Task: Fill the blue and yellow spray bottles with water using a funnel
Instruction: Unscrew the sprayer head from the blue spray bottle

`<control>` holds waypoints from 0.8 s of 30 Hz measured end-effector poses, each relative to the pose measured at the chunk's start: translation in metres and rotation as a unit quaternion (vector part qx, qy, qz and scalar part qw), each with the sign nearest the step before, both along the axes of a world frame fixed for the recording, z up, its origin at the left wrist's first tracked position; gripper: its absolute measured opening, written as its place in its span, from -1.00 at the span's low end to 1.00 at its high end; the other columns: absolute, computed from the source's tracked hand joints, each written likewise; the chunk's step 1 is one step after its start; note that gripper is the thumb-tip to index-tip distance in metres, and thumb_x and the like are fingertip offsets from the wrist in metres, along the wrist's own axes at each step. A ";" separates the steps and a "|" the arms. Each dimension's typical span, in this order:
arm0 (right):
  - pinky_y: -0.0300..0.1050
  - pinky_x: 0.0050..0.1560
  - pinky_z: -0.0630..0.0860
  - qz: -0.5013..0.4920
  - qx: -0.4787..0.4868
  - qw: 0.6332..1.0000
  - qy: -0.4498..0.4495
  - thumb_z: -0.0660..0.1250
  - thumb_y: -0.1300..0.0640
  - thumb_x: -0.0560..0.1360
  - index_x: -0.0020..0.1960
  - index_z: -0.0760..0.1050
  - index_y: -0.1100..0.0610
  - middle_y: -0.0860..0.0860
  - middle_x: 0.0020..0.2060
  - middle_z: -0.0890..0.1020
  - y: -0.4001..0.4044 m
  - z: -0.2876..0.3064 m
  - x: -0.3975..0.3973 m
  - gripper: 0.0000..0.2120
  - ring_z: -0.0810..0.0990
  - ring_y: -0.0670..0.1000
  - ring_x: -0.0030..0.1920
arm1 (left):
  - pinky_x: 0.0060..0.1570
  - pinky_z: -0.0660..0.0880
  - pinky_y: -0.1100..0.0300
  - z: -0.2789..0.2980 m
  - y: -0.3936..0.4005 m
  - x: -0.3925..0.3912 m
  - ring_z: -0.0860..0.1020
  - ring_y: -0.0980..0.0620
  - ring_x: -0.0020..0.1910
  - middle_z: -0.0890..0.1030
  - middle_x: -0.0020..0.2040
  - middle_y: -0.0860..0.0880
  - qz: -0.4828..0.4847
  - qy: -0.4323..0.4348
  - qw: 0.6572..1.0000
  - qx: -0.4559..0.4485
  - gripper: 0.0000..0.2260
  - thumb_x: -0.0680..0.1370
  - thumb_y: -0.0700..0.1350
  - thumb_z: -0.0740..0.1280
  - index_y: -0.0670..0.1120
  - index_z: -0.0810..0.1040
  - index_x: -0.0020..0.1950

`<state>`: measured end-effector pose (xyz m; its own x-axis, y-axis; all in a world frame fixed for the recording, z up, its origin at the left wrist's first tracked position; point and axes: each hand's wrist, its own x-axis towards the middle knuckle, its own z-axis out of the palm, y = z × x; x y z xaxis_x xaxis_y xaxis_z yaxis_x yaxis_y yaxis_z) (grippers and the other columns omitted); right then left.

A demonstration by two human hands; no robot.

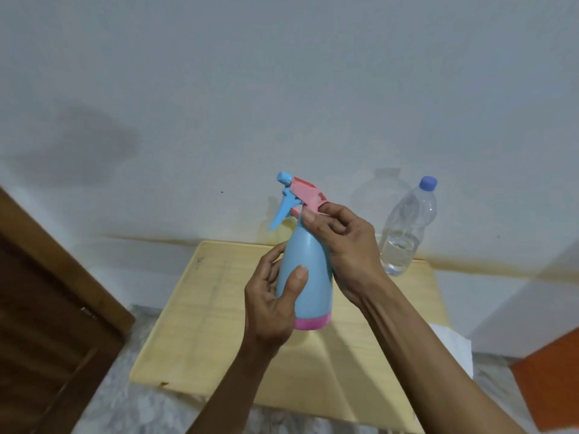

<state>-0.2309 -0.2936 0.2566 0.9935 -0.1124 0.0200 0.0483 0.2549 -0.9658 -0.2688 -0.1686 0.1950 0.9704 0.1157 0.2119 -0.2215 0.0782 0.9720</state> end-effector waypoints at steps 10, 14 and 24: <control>0.12 0.06 0.64 -0.005 0.013 1.000 0.007 0.50 0.04 0.48 0.13 0.61 0.18 0.12 -0.03 0.74 0.015 0.001 -0.009 -0.69 0.71 0.08 -0.09 | -0.05 0.65 -0.06 0.004 0.008 -0.006 0.68 -0.06 0.05 0.69 0.10 0.00 0.007 0.001 0.999 -0.032 -0.59 0.44 0.17 0.40 0.17 0.53 0.27; 0.14 0.03 0.64 0.004 0.019 1.000 0.013 0.39 -0.08 0.57 0.13 0.62 0.21 0.18 -0.03 0.73 0.023 0.004 -0.003 -0.64 0.70 0.13 -0.11 | -0.09 0.65 -0.01 0.011 0.015 0.004 0.69 -0.06 0.03 0.69 0.10 -0.01 0.004 -0.010 0.999 -0.031 -0.61 0.42 0.17 0.41 0.21 0.53 0.24; -0.07 -0.09 0.64 0.023 -0.002 1.000 -0.008 0.31 -0.04 0.63 0.10 0.64 0.18 0.15 -0.05 0.71 0.051 0.012 0.017 -0.71 0.67 0.04 -0.14 | -0.16 0.63 0.12 0.017 0.045 0.026 0.69 -0.02 0.00 0.69 0.06 0.03 0.014 -0.029 0.999 -0.021 -0.58 0.41 0.18 0.40 0.17 0.52 0.24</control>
